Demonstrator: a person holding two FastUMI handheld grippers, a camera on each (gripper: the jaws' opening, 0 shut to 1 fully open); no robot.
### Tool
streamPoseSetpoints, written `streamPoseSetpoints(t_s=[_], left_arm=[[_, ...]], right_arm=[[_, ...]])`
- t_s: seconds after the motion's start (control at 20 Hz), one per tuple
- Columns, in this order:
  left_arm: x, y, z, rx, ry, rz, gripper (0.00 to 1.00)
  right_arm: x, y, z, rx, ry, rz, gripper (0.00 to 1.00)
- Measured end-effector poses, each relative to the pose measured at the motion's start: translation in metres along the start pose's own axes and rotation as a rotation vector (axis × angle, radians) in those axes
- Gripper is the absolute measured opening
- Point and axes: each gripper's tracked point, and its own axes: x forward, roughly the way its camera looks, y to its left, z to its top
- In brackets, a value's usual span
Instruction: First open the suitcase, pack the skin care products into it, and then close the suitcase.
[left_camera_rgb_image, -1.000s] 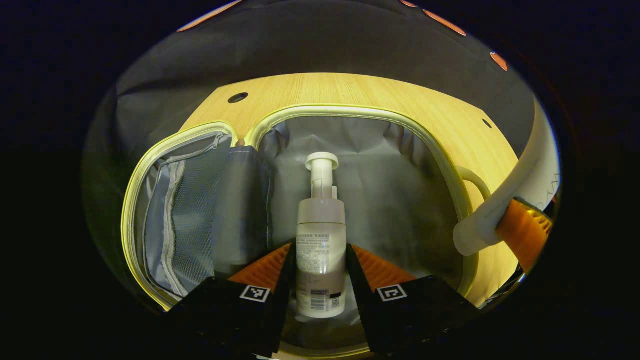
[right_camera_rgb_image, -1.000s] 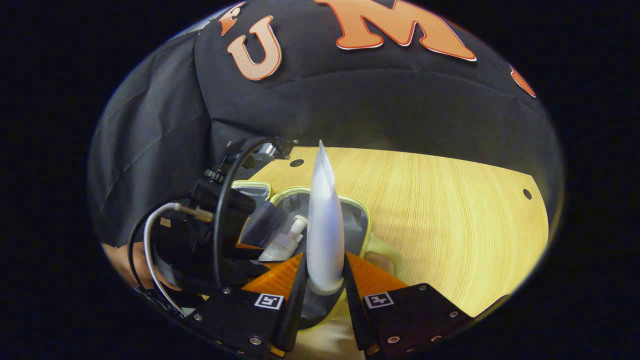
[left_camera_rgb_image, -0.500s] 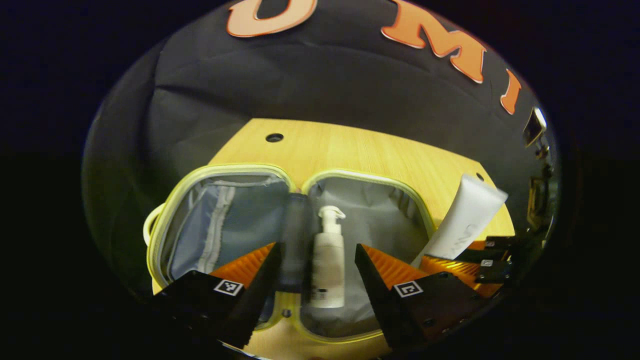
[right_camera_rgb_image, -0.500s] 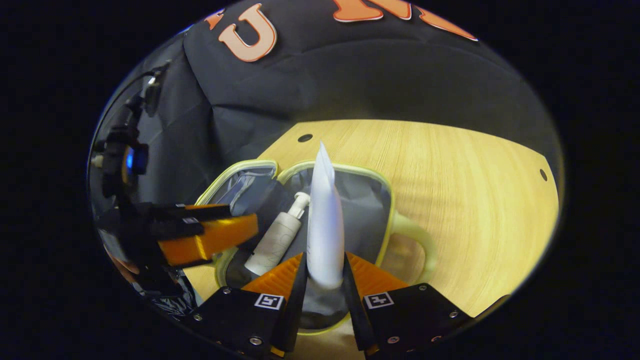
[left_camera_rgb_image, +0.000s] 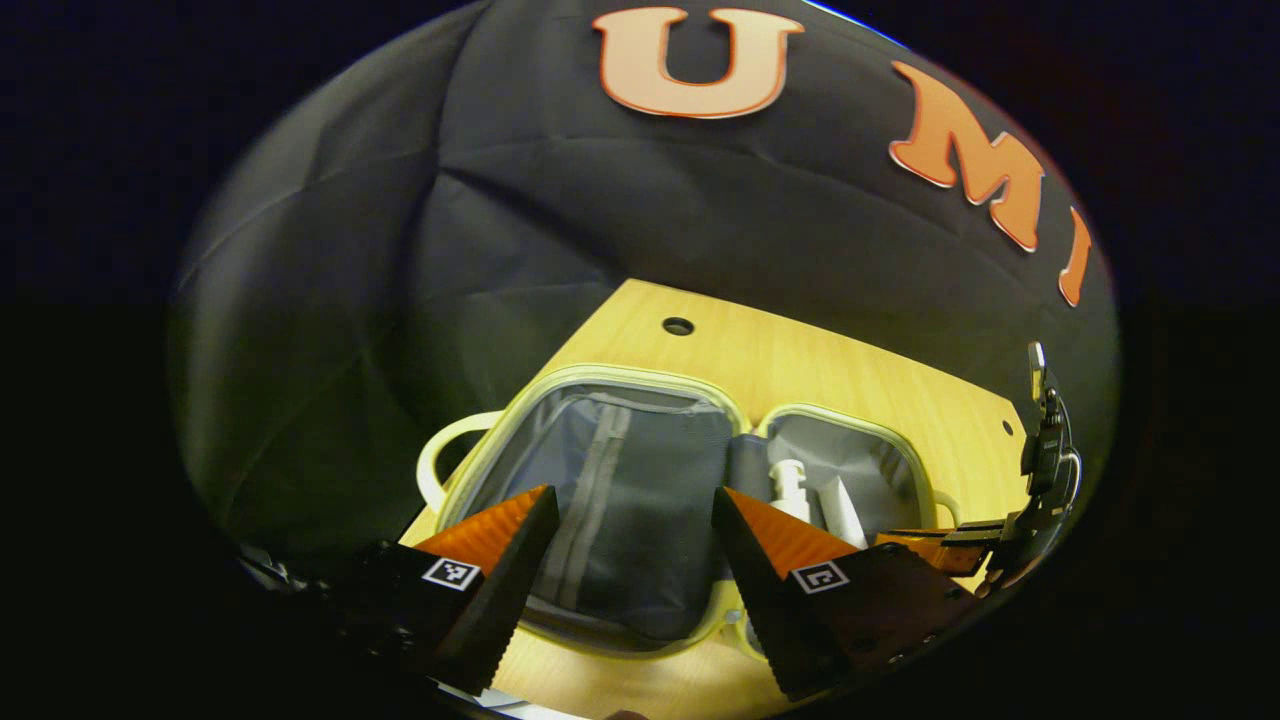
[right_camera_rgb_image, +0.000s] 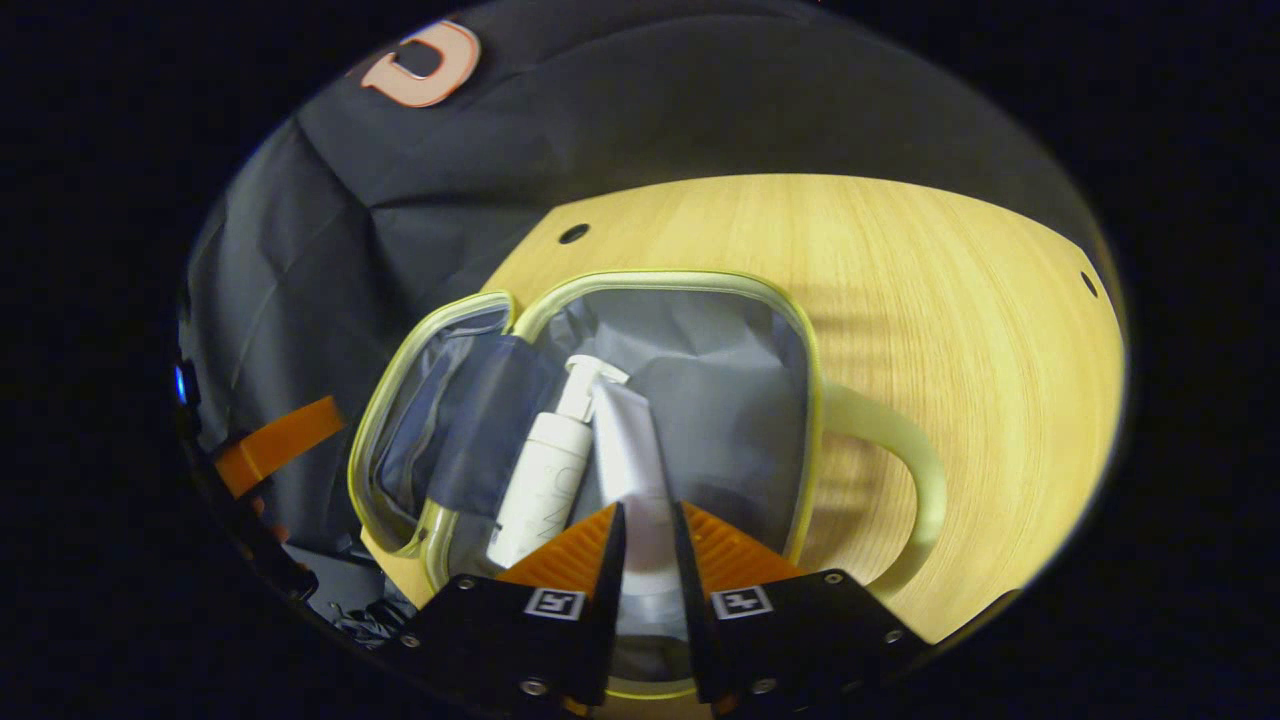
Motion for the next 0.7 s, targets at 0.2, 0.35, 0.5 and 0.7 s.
streamPoseSetpoints(t_s=[0.2,0.35,0.5,0.7], left_arm=[[0.003,0.045,-0.005,-0.050,0.004,0.067,0.97],[0.013,0.074,-0.001,-0.110,-0.015,0.120,0.97],[0.013,0.106,0.003,-0.174,-0.036,0.146,0.97],[0.024,0.137,0.007,-0.232,-0.059,0.186,0.97]], right_arm=[[-0.006,-0.003,0.002,-0.030,-0.025,-0.019,0.22],[-0.017,-0.002,0.013,-0.023,-0.071,-0.016,0.23],[-0.038,-0.010,0.038,0.012,-0.155,-0.023,0.23],[-0.067,-0.035,0.065,0.066,-0.258,-0.069,0.19]])
